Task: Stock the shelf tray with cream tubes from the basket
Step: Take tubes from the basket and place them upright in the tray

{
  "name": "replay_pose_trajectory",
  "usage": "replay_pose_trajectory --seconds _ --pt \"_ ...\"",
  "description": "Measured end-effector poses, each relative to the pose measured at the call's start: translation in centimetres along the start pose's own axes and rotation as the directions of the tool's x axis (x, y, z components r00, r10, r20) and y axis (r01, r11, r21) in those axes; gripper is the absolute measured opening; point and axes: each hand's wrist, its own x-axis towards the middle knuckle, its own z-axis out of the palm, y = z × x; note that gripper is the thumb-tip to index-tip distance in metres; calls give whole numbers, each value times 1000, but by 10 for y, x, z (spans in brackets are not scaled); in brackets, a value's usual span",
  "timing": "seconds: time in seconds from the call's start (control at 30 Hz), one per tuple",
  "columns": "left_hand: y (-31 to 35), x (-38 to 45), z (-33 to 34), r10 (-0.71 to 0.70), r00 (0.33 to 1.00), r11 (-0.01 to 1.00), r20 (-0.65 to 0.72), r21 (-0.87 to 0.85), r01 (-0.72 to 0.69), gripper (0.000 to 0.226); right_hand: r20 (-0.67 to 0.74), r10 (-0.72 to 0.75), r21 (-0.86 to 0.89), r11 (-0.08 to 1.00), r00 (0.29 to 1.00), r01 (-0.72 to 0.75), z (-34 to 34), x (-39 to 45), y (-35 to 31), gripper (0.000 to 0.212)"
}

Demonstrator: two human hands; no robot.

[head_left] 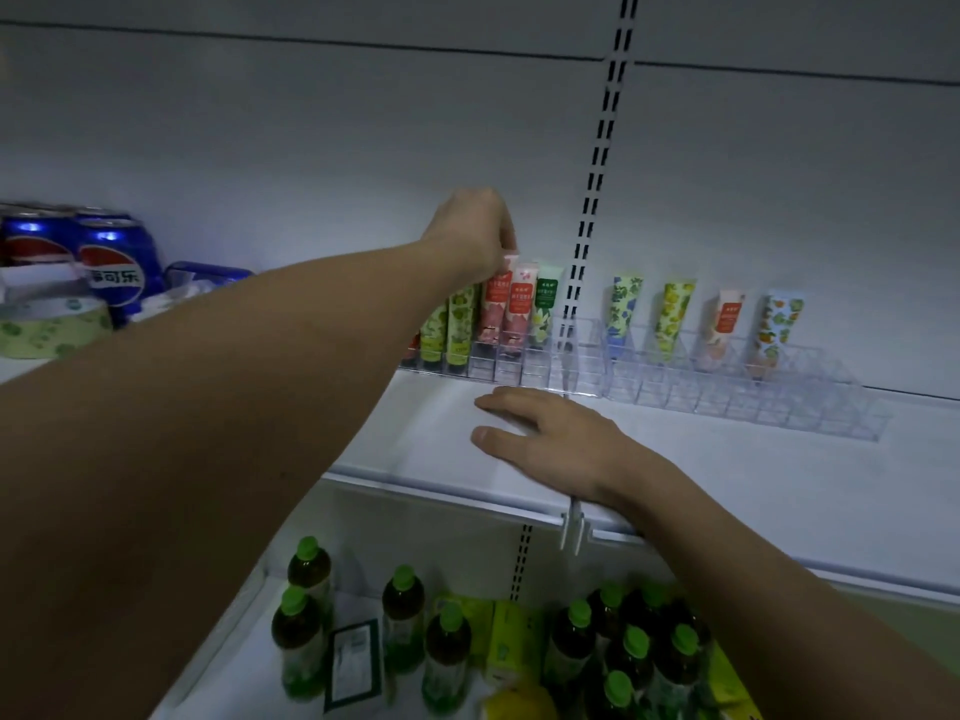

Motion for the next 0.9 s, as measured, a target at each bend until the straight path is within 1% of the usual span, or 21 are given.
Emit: replay_pose_trajectory --seconds 0.07,0.17,0.23,0.37,0.43,0.53,0.67,0.73,0.8,0.9 --pt "-1 -2 4 11 999 999 31 47 -13 21 -1 -2 15 1000 1000 2 0 0 0 56" --pt "-2 -5 8 24 999 987 29 160 -28 19 0 13 61 998 1000 -13 -2 1 1 53" --pt "-1 -7 7 26 999 978 45 206 -35 19 -3 15 69 998 1000 -14 -3 0 0 51" --pt "8 -14 -6 80 993 954 85 281 -101 23 5 8 66 998 1000 -8 -6 -3 -5 48" --pt "13 -23 -16 100 992 958 79 262 -118 29 6 17 71 997 1000 -18 -6 -4 -7 48" --pt "16 -49 -25 142 988 972 55 179 -150 35 -1 34 70 997 999 -34 -5 -6 -9 49" --pt "10 -106 -25 149 989 988 21 37 -149 28 -22 30 36 999 999 -30 -4 -11 -15 49" --pt "2 -135 -28 120 992 993 35 3 -120 26 -44 30 16 999 999 -29 -4 -17 -21 49" --pt "-9 -161 -35 61 995 998 74 -13 -60 25 -81 41 4 999 996 -40 -3 -25 -26 45" --pt "-30 -202 -44 -8 993 999 120 -32 12 29 -198 6 -46 999 980 -15 -4 -38 -35 30"
